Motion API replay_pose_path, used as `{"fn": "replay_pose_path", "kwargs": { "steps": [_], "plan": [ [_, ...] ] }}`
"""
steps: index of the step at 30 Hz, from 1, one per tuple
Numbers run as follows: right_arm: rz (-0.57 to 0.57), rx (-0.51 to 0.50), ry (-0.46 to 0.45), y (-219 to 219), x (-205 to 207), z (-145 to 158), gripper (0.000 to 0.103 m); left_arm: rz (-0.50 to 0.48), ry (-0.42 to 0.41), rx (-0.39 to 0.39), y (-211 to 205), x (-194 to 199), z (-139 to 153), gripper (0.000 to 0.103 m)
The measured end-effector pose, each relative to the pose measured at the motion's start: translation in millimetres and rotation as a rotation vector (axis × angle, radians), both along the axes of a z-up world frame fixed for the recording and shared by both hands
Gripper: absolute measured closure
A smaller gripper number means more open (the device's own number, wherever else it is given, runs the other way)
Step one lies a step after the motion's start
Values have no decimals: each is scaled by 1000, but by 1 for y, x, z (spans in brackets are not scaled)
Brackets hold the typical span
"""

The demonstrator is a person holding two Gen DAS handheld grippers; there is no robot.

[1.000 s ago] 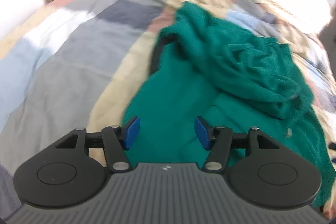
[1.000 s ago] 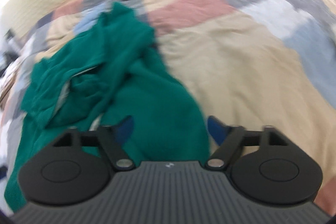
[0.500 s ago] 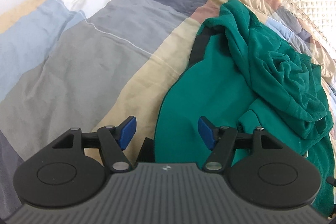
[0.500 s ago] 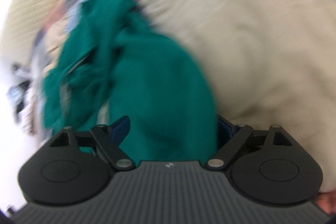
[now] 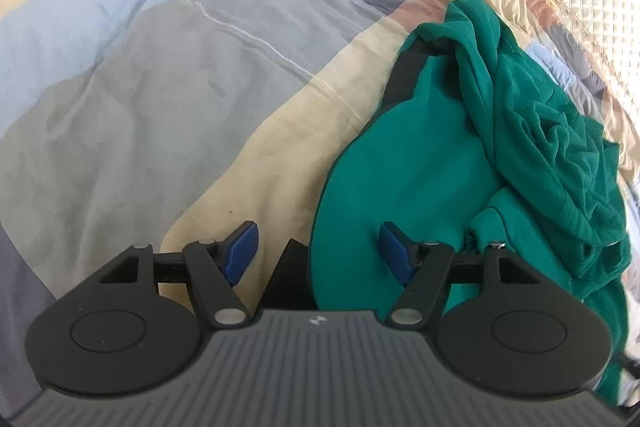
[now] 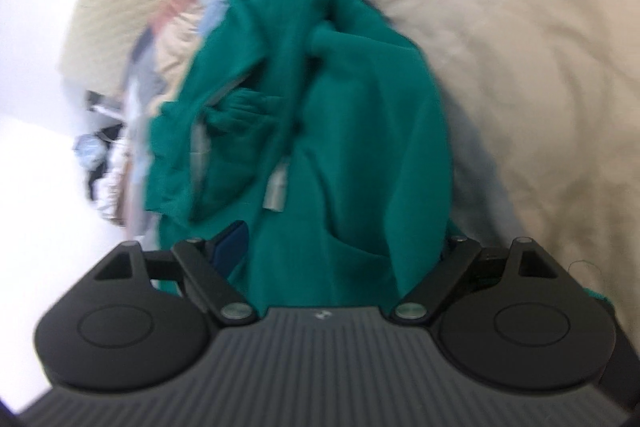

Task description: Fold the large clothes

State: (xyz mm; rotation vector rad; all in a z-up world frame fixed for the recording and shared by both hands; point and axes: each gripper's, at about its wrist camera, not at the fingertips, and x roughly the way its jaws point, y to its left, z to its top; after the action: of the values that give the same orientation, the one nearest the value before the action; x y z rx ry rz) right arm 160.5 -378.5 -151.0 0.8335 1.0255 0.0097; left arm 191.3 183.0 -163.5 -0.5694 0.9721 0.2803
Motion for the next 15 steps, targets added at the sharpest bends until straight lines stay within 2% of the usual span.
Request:
{"fn": "replay_pose_path", "kwargs": {
  "steps": [3,8,12,15],
  "plan": [
    [17,-5,6,2,2,-4,19,35,-4,-70,8,-2,-4,31],
    [39,115,-109,3,2,7,18,29,-16,-220,13,-4,-13,31],
    [72,147,-178,6,4,16,18,-11,-27,-218,3,-3,-11,31],
    [81,111,-151,11,6,14,19,-33,-29,-205,-3,-3,-10,31]
  ]
}}
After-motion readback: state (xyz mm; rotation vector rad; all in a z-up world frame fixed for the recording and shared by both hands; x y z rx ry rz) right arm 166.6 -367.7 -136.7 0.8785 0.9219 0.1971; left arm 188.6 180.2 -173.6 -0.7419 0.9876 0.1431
